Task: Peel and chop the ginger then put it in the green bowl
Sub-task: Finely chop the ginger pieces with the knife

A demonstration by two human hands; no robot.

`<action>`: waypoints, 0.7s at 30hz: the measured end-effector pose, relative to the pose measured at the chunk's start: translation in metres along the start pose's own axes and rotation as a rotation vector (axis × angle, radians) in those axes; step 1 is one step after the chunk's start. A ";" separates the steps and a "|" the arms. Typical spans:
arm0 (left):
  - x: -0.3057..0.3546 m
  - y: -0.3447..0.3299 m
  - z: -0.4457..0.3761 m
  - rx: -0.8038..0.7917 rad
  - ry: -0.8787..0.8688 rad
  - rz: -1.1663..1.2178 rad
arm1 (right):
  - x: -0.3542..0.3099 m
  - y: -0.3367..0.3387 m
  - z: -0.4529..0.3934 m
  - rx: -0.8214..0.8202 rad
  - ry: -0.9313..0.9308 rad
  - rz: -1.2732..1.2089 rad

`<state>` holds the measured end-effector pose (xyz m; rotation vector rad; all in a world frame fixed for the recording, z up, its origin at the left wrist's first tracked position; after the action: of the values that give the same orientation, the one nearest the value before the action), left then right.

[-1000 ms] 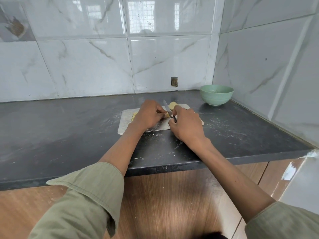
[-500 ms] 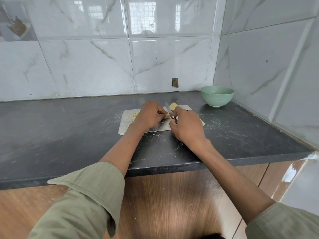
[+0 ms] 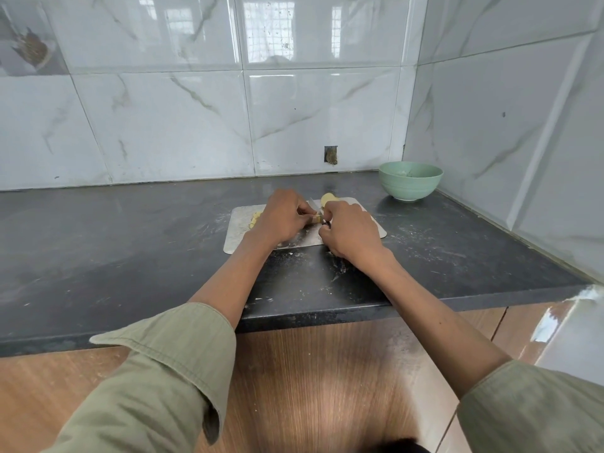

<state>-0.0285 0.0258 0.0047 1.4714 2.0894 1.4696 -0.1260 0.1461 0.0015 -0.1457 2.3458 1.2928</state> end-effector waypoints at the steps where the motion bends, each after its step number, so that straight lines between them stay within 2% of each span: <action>1: -0.001 0.000 0.000 0.004 0.009 0.017 | 0.000 0.000 0.002 0.013 -0.006 0.000; 11: -0.005 -0.001 0.000 0.023 0.052 0.042 | 0.005 0.005 0.014 0.103 0.001 -0.053; 21: -0.004 0.000 0.002 0.018 0.080 0.071 | 0.003 0.004 0.014 0.121 0.040 -0.066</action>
<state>-0.0256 0.0233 0.0022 1.5324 2.1216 1.5644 -0.1250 0.1600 -0.0028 -0.2100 2.4245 1.1236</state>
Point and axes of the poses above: each hand's wrist, its own z-axis away from the middle knuckle, its own y-axis out of the back of the hand, x = y × z, the point moved 6 cm from there along -z, towards the middle knuckle, and after that the axes turned 4 degrees about -z, right-handed, at the moved point
